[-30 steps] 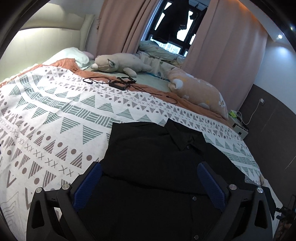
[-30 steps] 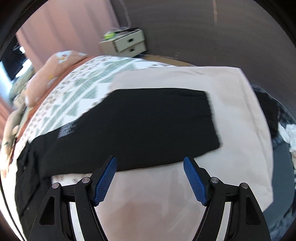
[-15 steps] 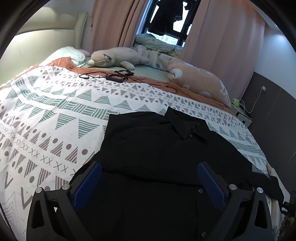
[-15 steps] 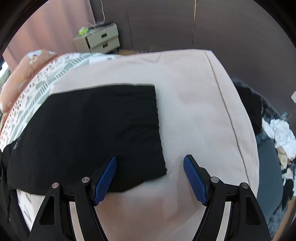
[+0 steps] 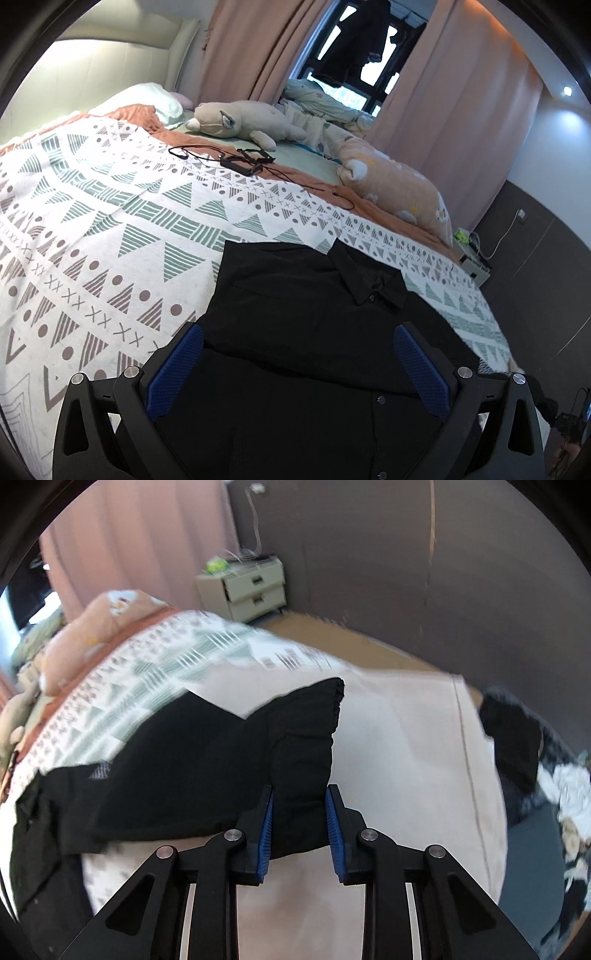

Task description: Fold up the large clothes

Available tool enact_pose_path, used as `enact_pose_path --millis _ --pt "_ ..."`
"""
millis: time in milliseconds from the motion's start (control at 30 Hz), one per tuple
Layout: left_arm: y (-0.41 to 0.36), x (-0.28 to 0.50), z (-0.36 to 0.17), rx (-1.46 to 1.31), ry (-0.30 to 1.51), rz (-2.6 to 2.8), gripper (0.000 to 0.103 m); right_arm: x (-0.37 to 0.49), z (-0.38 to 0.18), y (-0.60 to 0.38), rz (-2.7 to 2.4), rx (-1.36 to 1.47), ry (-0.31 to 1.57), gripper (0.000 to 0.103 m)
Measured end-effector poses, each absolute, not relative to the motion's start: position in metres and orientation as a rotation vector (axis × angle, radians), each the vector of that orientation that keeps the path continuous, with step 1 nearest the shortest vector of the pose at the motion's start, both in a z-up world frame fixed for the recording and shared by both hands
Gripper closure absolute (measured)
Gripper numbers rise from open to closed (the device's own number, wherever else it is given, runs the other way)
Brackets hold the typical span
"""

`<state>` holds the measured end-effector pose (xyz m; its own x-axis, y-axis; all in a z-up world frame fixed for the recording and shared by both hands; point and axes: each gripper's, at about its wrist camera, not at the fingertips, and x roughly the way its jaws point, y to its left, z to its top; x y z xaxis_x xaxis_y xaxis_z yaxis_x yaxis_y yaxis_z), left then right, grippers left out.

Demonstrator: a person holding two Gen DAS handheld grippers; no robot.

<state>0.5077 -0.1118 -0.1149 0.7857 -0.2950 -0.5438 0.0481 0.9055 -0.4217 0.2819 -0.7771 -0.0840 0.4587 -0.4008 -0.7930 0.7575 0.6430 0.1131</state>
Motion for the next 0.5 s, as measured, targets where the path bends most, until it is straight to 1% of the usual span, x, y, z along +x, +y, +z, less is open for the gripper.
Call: enact_pose_path --millis 100,333,500 --pt "-0.100 0.504 -0.107 -0.449 0.634 -0.214 0.000 0.296 -0.040 -0.754 -0.728 0.421 0.767 0.076" --pt "-0.070 0.498 -0.096 -0.500 0.613 -0.226 0.000 0.354 0.063 -0.665 -0.633 0.198 0.673 0.076" --pt "-0.043 0.493 -0.094 -0.505 0.617 -0.203 0.000 0.392 0.113 -0.594 -0.558 0.085 0.625 0.076"
